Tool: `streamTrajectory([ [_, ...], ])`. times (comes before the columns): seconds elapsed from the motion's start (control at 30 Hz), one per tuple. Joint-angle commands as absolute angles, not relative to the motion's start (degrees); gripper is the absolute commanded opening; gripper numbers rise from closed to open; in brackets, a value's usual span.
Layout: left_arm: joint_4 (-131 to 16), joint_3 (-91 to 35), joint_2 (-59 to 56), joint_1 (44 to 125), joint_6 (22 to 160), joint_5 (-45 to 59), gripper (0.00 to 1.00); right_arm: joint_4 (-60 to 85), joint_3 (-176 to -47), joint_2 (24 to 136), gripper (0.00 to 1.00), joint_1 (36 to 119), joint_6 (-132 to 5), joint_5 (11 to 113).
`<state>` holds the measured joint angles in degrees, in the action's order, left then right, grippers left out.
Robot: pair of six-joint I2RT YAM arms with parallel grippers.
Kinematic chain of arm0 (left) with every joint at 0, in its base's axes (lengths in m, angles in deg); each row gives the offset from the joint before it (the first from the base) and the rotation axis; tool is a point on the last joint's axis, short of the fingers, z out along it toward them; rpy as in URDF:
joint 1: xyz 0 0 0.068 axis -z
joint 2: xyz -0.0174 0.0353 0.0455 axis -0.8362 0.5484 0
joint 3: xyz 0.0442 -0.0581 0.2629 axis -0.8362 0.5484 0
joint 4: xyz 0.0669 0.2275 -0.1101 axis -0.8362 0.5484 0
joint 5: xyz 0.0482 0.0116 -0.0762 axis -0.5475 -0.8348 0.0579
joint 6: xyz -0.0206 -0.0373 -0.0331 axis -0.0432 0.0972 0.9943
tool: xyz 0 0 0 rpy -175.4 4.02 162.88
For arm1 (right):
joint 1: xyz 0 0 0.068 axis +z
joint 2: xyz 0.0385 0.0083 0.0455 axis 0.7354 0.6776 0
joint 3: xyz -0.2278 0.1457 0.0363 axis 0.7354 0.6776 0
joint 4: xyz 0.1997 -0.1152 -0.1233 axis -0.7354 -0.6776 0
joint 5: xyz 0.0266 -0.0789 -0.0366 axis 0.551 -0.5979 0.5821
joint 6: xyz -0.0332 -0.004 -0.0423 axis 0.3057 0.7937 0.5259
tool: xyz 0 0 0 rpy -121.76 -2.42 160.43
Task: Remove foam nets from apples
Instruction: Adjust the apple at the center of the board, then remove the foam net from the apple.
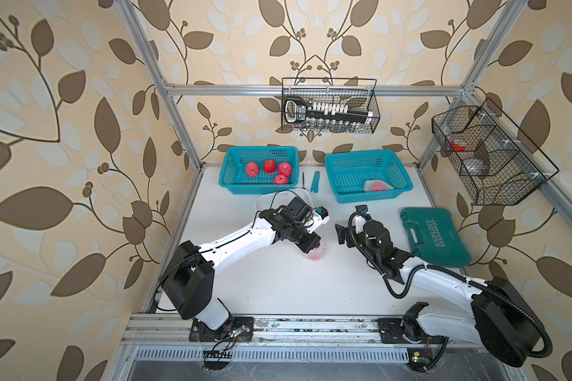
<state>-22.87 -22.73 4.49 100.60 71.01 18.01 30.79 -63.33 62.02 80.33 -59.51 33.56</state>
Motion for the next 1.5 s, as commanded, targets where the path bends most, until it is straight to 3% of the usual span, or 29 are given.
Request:
streamTrajectory([
  [0.0, -22.2, -24.6, 7.0, 102.9, 69.5, 15.9, 0.0, 30.2, -65.2, 62.4, 1.0, 80.5, -59.9, 32.6],
  [0.13, -22.0, -24.6, 7.5, 103.2, 69.1, 12.6, 0.03, 30.1, -65.2, 62.3, 1.0, 80.5, -59.9, 32.6],
  [0.2, -22.7, -24.7, 6.4, 103.1, 69.0, 12.1, 0.19, 30.2, -65.2, 62.2, 0.99, 80.4, -59.9, 32.6],
  [0.3, -23.0, -25.3, 5.4, 103.1, 68.5, 12.7, 0.25, 30.1, -65.2, 62.0, 0.99, 80.4, -59.9, 32.6],
  [0.47, -24.3, -25.4, 3.0, 103.1, 68.6, 14.7, 0.53, 29.9, -65.1, 61.7, 1.0, 80.4, -59.8, 32.2],
  [0.67, -30.1, -22.2, -3.4, 103.1, 69.9, 16.3, 0.59, 29.8, -65.1, 61.5, 1.0, 80.4, -59.9, 32.2],
  [0.77, -35.2, -18.2, -5.5, 103.1, 71.8, 15.4, 0.75, 30.2, -64.8, 61.3, 1.0, 80.5, -60.1, 31.8],
  [1.0, -37.6, -15.9, -2.6, 102.3, 71.5, 18.9, 0.95, 30.4, -63.9, 59.9, 1.0, 80.5, -60.4, 30.3],
  [1.17, -40.3, -15.1, 2.6, 103.1, 69.1, 20.4, 0.97, 29.4, -62.5, 57.4, 1.0, 80.2, -61.7, 24.3],
  [1.33, -41.8, -15.5, 5.9, 103.1, 68.6, 21.4, 0.98, 30.3, -61.9, 56.8, 1.0, 79.7, -61.7, 25.5],
  [1.47, -40.2, -16.5, 7.9, 103.2, 67.7, 21.2, 0.92, 31.1, -61.9, 57.0, 1.0, 79.7, -61.4, 27.0],
])
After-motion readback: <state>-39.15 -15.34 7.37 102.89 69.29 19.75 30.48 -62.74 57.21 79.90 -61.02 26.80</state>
